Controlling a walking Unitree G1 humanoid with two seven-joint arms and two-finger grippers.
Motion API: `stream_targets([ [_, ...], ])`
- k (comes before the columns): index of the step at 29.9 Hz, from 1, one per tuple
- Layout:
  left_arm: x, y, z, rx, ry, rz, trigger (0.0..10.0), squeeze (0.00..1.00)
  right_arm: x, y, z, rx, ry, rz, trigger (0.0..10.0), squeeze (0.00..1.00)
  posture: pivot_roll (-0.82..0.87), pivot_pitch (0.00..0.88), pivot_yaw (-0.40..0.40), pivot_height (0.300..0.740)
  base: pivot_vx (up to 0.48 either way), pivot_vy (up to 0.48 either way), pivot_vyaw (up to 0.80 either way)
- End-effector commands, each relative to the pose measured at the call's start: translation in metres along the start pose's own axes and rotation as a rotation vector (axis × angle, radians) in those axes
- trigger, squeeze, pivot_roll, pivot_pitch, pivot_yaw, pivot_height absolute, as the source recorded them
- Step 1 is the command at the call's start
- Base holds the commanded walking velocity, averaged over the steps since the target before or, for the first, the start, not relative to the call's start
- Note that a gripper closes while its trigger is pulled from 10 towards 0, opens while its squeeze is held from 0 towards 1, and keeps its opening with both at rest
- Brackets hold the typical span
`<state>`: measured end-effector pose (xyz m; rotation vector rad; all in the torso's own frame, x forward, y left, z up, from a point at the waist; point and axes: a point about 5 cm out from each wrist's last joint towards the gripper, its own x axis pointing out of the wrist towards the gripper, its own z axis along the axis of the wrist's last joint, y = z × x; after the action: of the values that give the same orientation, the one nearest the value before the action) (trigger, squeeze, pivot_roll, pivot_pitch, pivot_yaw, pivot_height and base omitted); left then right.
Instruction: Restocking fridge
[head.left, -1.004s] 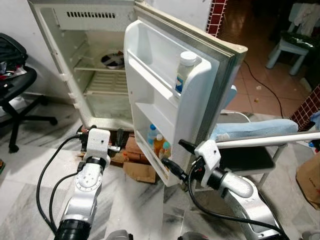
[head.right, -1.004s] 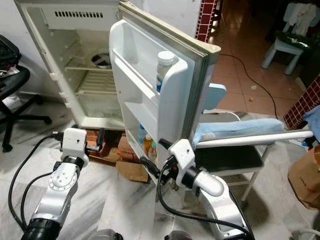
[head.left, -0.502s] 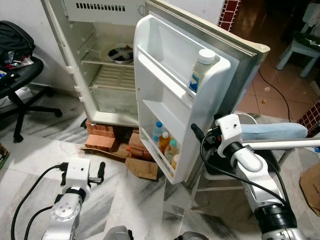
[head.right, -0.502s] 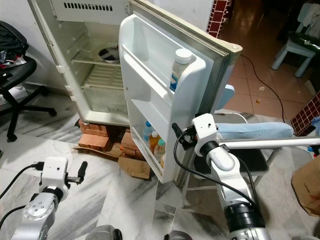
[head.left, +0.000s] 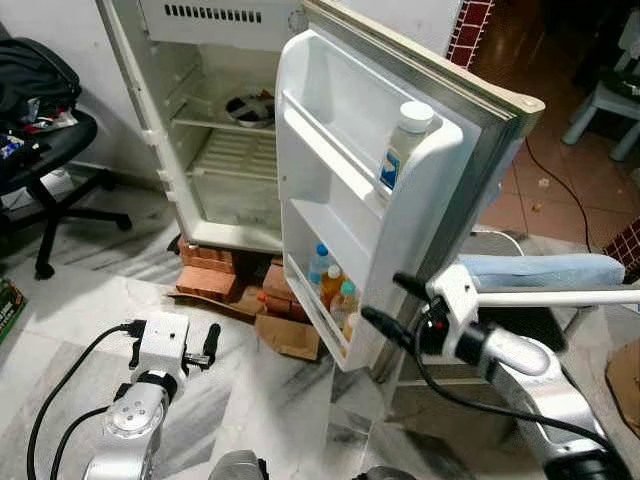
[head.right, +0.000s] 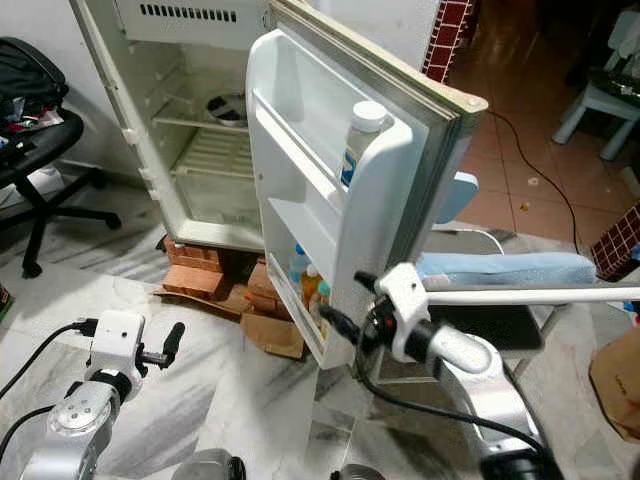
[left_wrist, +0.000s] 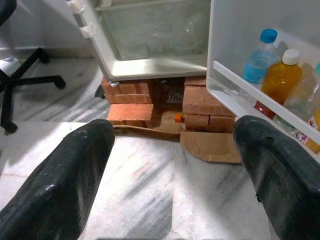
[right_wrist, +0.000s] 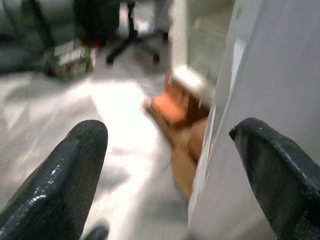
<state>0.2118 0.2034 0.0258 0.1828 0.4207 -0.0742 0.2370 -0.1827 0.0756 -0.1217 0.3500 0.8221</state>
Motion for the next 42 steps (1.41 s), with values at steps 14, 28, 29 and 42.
stream_targets([
  [14, 0.000, 0.002, 0.001, 0.015, 0.009, -0.007, 10.0, 0.00, -0.030, -0.085, 0.053, -0.179, -0.031, -0.570, 10.0, 0.00, 0.03, 0.009, -0.005, 0.740, 0.000, 0.000, 0.00],
  [28, 0.000, 0.004, -0.001, 0.018, 0.018, -0.008, 10.0, 0.00, -0.013, 0.031, 0.140, 0.190, -0.601, 0.405, 10.0, 0.00, 0.04, 0.001, -0.006, 0.740, 0.000, 0.000, 0.00],
  [29, 0.000, 0.004, -0.001, 0.018, 0.019, -0.008, 10.0, 0.00, -0.012, 0.034, 0.140, 0.193, -0.597, 0.419, 10.0, 0.00, 0.04, 0.001, -0.006, 0.740, 0.000, 0.000, 0.00],
  [42, -0.001, 0.002, -0.005, 0.022, 0.033, -0.016, 10.0, 0.00, 0.008, -0.012, 0.078, 0.214, -0.377, -0.099, 10.0, 0.00, 0.04, 0.000, -0.007, 0.740, 0.000, 0.000, 0.00],
])
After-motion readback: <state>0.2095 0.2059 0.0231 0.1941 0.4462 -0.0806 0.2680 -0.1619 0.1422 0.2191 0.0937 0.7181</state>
